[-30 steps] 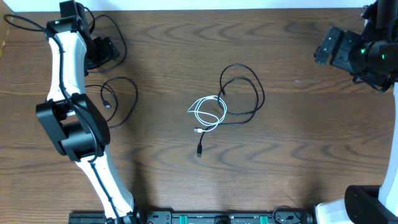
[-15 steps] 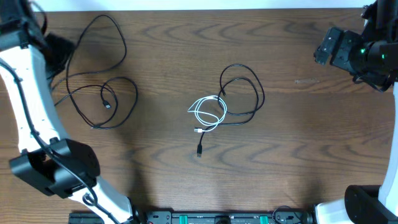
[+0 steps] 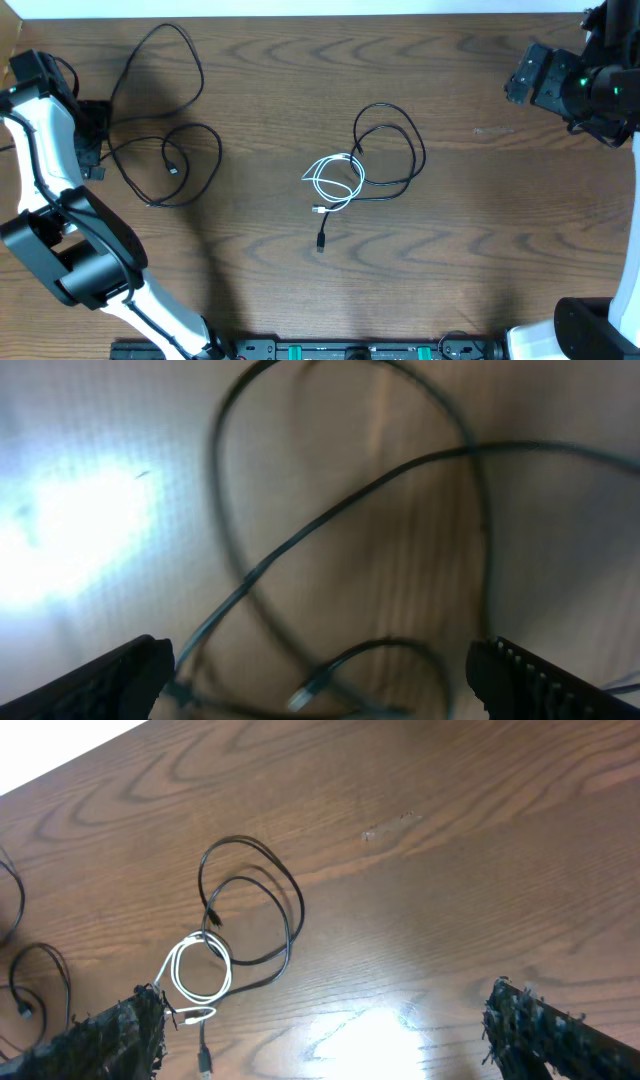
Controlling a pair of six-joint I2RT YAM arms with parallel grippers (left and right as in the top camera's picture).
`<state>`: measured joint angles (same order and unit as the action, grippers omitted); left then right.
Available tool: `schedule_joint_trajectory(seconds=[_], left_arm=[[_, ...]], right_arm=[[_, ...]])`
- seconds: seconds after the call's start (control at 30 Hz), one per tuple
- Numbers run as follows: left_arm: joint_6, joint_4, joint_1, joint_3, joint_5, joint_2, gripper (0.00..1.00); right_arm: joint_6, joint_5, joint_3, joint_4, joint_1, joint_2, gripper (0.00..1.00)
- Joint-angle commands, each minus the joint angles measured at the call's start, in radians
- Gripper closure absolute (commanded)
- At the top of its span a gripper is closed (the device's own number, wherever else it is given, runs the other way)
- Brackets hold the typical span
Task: Untangle cables
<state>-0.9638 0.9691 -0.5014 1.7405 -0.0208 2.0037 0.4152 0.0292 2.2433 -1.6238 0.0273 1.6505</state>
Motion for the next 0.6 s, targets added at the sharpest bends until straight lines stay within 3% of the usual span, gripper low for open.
schedule_joint_trajectory(seconds=[0.0,0.13,0.2,0.27,0.33,0.43,0.47,0.57], left_arm=[[0.044,-0.045,-0.002,-0.004,0.061,0.051,0.02],[0.043,-0.051,-0.002,-0.004,0.123,0.091,0.02],[0.043,-0.052,-0.002,-0.004,0.122,0.103,0.08],[0.044,-0.06,-0.002,-0.004,0.117,0.112,0.25],[0.054,-0.073,-0.002,-0.004,0.102,0.115,0.56],[0.096,-0.117,-0.002,0.0,0.108,0.11,0.85],[0.099,-0.131,-0.003,0.011,0.122,0.107,0.92],[0.108,-0.187,-0.015,0.071,0.203,0.082,0.92]], right_arm=[[-0.013,-0.004,0.0,-0.001,-0.001,0.005,0.01],[-0.012,-0.004,0.0,-0.001,-0.001,0.005,0.01],[-0.013,-0.004,0.0,-0.001,-0.001,0.005,0.01],[-0.013,-0.004,0.0,-0.001,-0.001,0.005,0.01],[-0.013,-0.004,0.0,-0.001,-0.001,0.005,0.01],[-0.013,-0.004,0.0,-0.001,-0.001,0.005,0.01],[-0.013,-0.004,0.0,-0.001,-0.001,0.005,0.01],[-0.013,-0.004,0.0,-0.001,-0.001,0.005,0.01]])
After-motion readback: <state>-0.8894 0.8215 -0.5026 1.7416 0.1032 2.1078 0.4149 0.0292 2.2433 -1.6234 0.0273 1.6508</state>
